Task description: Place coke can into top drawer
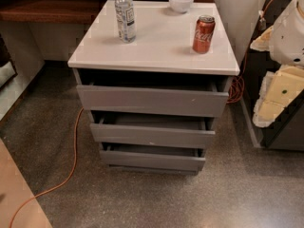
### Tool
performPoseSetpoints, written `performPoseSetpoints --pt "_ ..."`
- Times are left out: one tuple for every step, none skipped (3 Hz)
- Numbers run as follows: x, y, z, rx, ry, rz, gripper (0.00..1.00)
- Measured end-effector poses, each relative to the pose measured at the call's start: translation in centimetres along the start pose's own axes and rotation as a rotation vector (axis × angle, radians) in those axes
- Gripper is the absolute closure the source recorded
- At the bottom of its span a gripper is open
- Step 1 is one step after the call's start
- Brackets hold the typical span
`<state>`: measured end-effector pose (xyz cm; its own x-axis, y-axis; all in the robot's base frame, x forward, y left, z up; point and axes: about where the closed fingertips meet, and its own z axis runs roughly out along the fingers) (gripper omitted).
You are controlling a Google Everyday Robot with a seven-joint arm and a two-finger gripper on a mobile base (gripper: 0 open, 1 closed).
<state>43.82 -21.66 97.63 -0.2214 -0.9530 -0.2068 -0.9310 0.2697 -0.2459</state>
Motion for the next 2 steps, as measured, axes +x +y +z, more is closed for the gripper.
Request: performPoseSetpoints --pt "0.0 -0.2 0.3 -0.005 -0.011 0.001 0.0" --pt "0.3 -2.1 3.3 -0.057 -0.102 0.006 0.0"
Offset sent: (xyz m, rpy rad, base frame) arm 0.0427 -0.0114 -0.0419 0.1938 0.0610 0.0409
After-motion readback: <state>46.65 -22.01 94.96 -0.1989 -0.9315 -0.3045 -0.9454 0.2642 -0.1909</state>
